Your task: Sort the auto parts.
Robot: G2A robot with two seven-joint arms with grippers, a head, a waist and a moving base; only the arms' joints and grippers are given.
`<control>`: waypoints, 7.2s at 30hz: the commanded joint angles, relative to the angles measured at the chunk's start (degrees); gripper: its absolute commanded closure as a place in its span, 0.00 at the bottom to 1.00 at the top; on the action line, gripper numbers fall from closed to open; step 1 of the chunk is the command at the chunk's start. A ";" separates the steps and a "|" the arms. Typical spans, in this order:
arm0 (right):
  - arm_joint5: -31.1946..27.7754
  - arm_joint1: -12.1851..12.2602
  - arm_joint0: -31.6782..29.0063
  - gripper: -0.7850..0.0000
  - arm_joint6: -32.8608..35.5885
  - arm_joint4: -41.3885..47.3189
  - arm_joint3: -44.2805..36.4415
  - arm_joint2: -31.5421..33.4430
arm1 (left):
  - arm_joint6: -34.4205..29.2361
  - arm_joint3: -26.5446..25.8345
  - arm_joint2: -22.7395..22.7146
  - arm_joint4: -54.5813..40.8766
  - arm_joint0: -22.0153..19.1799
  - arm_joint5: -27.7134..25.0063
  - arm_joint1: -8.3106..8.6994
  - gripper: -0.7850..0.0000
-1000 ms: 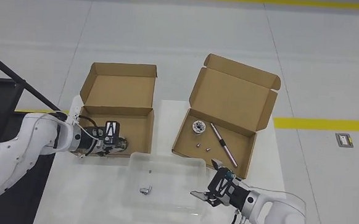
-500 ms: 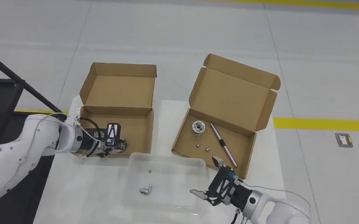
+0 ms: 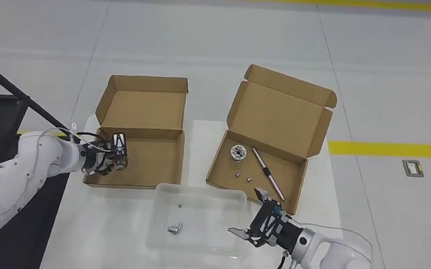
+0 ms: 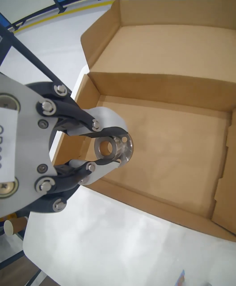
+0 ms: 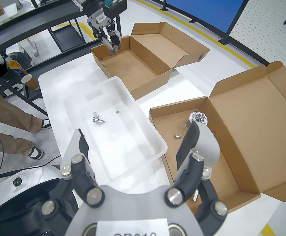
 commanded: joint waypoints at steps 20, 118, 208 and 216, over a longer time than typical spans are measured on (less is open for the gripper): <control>0.00 0.00 0.00 0.00 0.00 0.00 0.00 0.00 | 3.14 27.92 3.35 3.58 -4.58 3.46 -15.28 0.00; 20.84 -0.11 -11.83 0.00 -14.88 -2.42 -5.22 10.18 | -35.46 -33.35 13.84 -15.43 1.98 -5.54 -7.06 0.32; 20.84 -0.11 -11.83 0.00 -14.88 -2.42 -5.22 10.18 | -21.29 -12.34 -14.79 -11.20 10.10 -2.80 -0.53 1.00; 20.84 -0.11 -11.83 0.00 -14.88 -2.42 -5.22 10.18 | -17.07 -2.30 -8.39 -9.02 4.29 -3.82 -6.62 0.77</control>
